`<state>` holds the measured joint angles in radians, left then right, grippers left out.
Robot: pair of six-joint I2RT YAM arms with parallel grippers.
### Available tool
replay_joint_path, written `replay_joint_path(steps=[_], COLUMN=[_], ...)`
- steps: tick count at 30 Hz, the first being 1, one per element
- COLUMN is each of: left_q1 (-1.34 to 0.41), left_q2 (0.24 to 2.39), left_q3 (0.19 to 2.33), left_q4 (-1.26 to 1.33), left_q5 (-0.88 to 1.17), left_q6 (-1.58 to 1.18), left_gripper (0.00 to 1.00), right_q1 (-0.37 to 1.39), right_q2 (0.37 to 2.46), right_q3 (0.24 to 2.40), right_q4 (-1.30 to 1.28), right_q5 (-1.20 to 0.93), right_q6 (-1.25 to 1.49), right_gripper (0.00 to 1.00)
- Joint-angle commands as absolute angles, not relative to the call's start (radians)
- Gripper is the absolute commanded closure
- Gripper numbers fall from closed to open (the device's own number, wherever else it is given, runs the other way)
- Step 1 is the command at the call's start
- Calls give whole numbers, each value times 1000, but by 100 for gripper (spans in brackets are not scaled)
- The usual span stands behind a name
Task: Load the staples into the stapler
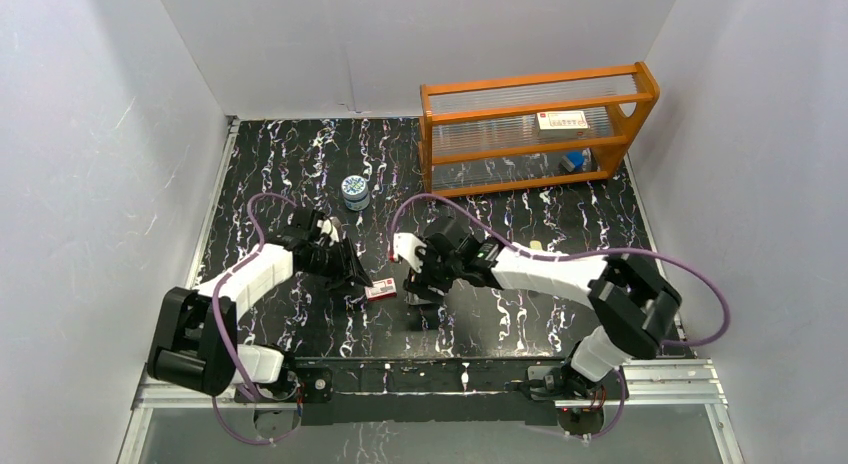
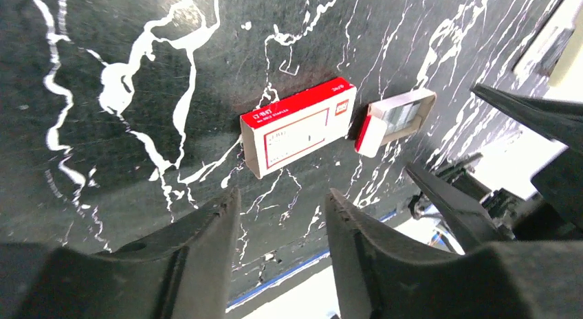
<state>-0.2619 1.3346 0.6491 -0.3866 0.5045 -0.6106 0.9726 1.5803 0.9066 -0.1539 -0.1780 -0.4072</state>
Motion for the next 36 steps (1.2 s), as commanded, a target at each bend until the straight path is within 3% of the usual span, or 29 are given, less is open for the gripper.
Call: replay_joint_path(steps=[1, 3, 8, 16, 24, 36], left_q1=[-262, -267, -317, -490, -632, -718], left_q2=[1259, 1236, 1188, 1138, 1175, 1301], left_q3=[725, 744, 762, 748, 694, 662], left_q4=[-520, -553, -578, -567, -488, -373], left_q5=[386, 356, 297, 212, 149, -41], left_q6=[-588, -590, -618, -734, -836, -910], left_gripper=[50, 47, 41, 35, 54, 58], right_q1=[971, 969, 971, 1011, 1165, 1229], right_q2=[1449, 1423, 1417, 1376, 1450, 1612], right_q3=[892, 874, 825, 874, 930, 1033], right_q4=[-48, -35, -54, -259, -502, -557], right_q5=[-17, 80, -26, 245, 434, 513], right_q6=[-184, -66, 179, 543, 864, 989], right_gripper=[24, 25, 40, 40, 40, 43])
